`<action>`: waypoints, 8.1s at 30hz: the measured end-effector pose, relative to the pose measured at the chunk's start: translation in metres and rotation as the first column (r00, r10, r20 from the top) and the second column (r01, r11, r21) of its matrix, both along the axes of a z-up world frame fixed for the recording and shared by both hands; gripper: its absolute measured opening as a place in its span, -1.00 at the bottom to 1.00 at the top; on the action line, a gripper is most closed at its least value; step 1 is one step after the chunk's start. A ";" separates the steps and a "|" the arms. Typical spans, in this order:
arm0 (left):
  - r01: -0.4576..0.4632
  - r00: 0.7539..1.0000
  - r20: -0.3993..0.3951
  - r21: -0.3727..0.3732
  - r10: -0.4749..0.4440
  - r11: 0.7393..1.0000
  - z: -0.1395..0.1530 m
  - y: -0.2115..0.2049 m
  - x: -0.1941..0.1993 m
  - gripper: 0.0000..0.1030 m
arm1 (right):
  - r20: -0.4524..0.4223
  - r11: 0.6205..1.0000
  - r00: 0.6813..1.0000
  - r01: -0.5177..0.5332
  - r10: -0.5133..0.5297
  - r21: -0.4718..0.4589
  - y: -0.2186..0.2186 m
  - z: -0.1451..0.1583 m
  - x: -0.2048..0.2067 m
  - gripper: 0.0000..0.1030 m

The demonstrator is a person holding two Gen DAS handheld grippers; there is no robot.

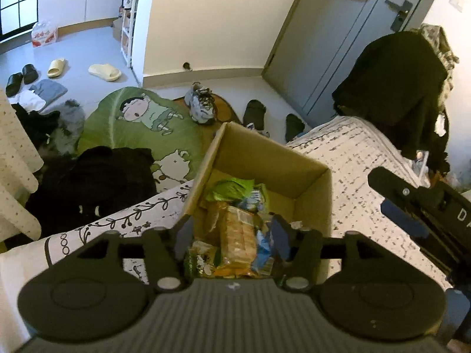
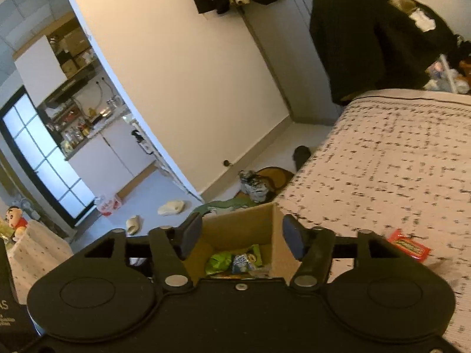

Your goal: Organize snacks

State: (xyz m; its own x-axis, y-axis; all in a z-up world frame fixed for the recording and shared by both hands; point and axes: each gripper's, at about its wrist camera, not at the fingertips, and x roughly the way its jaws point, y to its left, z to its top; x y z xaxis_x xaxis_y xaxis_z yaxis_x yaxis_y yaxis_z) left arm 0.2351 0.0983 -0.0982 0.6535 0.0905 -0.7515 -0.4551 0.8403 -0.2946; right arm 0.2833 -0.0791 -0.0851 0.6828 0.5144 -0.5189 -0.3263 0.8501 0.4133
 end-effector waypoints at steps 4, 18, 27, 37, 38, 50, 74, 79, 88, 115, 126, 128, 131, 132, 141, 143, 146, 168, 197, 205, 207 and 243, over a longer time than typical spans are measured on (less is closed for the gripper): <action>0.002 1.000 0.013 0.018 -0.002 1.000 0.009 -0.003 -0.007 0.47 | -0.014 0.999 1.000 0.021 -0.021 -0.026 -0.013 0.009 -0.008 0.38; 0.027 0.999 0.042 0.045 -0.029 0.999 0.042 -0.019 -0.033 0.74 | -0.006 0.987 0.993 0.118 -0.120 -0.111 -0.061 0.046 -0.035 0.92; 0.091 0.989 0.112 0.045 -0.096 0.995 0.061 -0.029 -0.047 0.99 | -0.047 0.980 0.987 0.149 -0.156 -0.129 -0.104 0.048 -0.044 0.96; 0.157 0.977 0.145 0.025 -0.159 0.987 0.066 -0.054 -0.047 0.99 | -0.076 0.975 0.981 0.165 -0.178 -0.146 -0.134 0.038 -0.049 0.97; 0.167 0.976 0.142 0.015 -0.168 0.986 0.065 -0.057 -0.045 0.99 | -0.084 0.975 0.980 0.168 -0.182 -0.147 -0.137 0.036 -0.049 0.97; 0.150 0.982 0.120 -0.006 -0.148 0.989 0.056 -0.074 -0.032 0.99 | -0.177 0.965 0.953 0.222 -0.245 -0.141 -0.151 0.013 -0.038 0.99; 0.294 0.951 0.110 -0.024 -0.290 0.956 0.029 -0.146 0.023 0.88 | -0.227 0.948 0.931 0.241 -0.287 -0.210 -0.164 -0.039 0.004 0.83; 0.305 0.949 0.088 -0.038 -0.301 0.951 0.014 -0.154 0.039 0.83 | -0.248 0.947 0.926 0.232 -0.285 -0.223 -0.160 -0.052 0.017 0.72; 0.287 0.958 0.014 -0.139 -0.288 0.948 -0.025 -0.157 0.073 0.18 | -0.300 0.947 0.922 0.159 -0.243 -0.279 -0.147 -0.089 0.045 0.68; 0.218 0.967 -0.076 -0.244 -0.242 0.945 -0.108 -0.184 0.149 -0.05 | -0.365 0.919 0.891 0.125 -0.270 -0.375 -0.152 -0.122 0.081 -0.26; 0.193 0.975 -0.075 -0.161 -0.207 0.968 -0.112 -0.206 0.157 0.06 | -0.356 0.905 0.863 0.227 -0.359 -0.360 -0.171 -0.115 0.085 -0.25; 0.204 0.972 -0.091 -0.141 -0.218 0.969 -0.111 -0.210 0.156 0.06 | -0.347 0.905 0.864 0.241 -0.365 -0.351 -0.172 -0.111 0.083 -0.25; 0.231 0.962 -0.125 -0.091 -0.241 0.969 -0.110 -0.215 0.154 0.06 | -0.331 0.910 0.875 0.238 -0.353 -0.340 -0.170 -0.104 0.081 -0.25; 0.249 0.957 -0.135 -0.063 -0.256 0.966 -0.110 -0.218 0.154 0.06 | -0.325 0.909 0.877 0.241 -0.354 -0.340 -0.170 -0.102 0.080 -0.25; 0.257 0.954 -0.175 0.052 -0.245 0.965 -0.109 -0.214 0.145 -0.67 | -0.296 0.923 0.898 0.237 -0.327 -0.302 -0.165 -0.085 0.073 -0.25; 0.265 0.953 -0.164 0.039 -0.255 0.964 -0.106 -0.209 0.142 -0.67 | -0.293 0.928 0.900 0.240 -0.322 -0.284 -0.164 -0.081 0.073 -0.25; 0.279 0.958 -0.092 0.086 -0.272 0.956 -0.088 -0.205 0.131 -0.67 | -0.283 0.936 0.907 0.241 -0.311 -0.257 -0.160 -0.075 0.071 -0.25; 0.206 0.976 0.046 0.081 -0.210 0.975 0.002 -0.113 0.075 -0.67 | -0.058 0.971 0.991 0.103 -0.118 -0.215 -0.061 -0.011 0.020 -0.25; 0.031 0.999 0.042 0.027 -0.032 0.999 -0.004 0.011 0.037 -0.22 | -0.065 0.993 0.995 -0.077 0.071 -0.094 0.028 -0.029 0.014 -0.26; -0.012 1.000 0.021 0.017 0.011 1.000 -0.010 0.029 0.021 0.01 | -0.062 0.998 0.996 -0.060 0.058 -0.032 0.047 -0.034 0.031 -0.05; -0.004 1.000 0.012 0.020 0.004 1.000 -0.012 0.028 0.017 0.13 | -0.048 0.997 0.997 -0.062 0.059 -0.055 0.045 -0.032 0.029 -0.02; 0.062 0.994 0.090 0.045 -0.066 0.997 0.055 -0.001 -0.074 0.99 | 0.065 0.982 0.996 0.067 -0.056 -0.177 -0.032 0.047 -0.072 0.99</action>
